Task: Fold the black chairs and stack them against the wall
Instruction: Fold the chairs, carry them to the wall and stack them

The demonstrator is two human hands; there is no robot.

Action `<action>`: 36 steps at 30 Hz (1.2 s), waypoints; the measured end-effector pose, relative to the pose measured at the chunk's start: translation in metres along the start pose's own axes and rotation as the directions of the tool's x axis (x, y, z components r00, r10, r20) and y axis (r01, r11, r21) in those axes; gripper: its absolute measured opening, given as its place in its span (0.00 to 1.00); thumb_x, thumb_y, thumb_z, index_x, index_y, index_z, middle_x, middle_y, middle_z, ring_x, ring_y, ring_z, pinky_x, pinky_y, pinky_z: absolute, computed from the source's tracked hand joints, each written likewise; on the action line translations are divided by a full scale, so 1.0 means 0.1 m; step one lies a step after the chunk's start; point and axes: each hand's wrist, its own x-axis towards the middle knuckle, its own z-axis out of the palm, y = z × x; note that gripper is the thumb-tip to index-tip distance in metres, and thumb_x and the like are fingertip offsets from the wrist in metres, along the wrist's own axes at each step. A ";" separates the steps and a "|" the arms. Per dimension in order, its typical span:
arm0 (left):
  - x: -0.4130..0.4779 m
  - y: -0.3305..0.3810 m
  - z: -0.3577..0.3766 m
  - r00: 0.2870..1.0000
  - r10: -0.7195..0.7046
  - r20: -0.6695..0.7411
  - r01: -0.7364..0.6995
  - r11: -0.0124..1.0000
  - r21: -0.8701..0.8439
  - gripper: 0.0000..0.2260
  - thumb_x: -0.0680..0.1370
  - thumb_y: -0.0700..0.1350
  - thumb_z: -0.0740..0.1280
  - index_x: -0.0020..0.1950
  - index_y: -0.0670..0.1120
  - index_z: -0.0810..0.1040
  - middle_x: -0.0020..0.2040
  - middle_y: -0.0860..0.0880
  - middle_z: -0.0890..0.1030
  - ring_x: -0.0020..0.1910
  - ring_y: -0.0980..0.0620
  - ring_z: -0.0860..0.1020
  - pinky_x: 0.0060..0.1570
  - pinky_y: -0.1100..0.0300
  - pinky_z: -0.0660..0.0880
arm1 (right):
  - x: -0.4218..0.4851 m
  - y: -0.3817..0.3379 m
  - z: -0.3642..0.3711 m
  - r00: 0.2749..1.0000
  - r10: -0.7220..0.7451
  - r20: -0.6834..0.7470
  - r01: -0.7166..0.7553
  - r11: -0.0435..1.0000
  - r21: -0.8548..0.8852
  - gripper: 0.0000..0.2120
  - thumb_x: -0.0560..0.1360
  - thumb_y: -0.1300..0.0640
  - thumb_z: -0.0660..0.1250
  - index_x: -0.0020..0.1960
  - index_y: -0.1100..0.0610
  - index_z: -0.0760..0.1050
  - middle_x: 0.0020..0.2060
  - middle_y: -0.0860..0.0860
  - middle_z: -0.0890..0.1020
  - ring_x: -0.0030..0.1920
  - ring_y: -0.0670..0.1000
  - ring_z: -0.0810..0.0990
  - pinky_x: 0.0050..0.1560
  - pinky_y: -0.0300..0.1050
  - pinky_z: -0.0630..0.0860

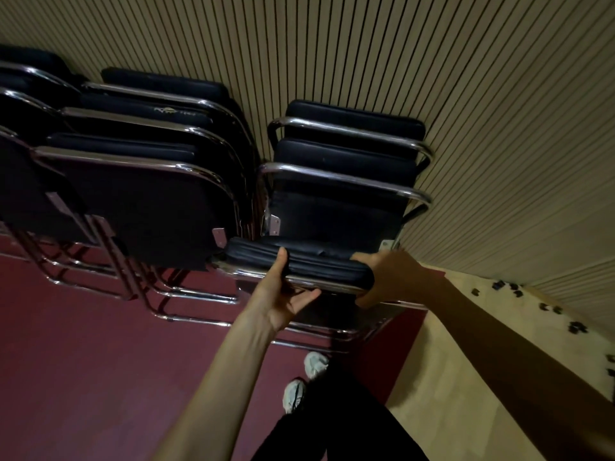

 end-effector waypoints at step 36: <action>1.16 0.84 1.00 0.988 0.115 -0.108 -0.108 0.992 0.066 0.10 0.81 0.49 0.62 0.55 0.43 0.76 0.47 0.43 0.77 0.52 0.45 0.78 0.49 0.51 0.78 | 1.26 0.88 -0.40 0.982 0.074 -0.172 -0.069 0.997 0.038 0.48 0.68 0.30 0.65 0.78 0.48 0.47 0.77 0.46 0.55 0.76 0.48 0.53 0.74 0.52 0.49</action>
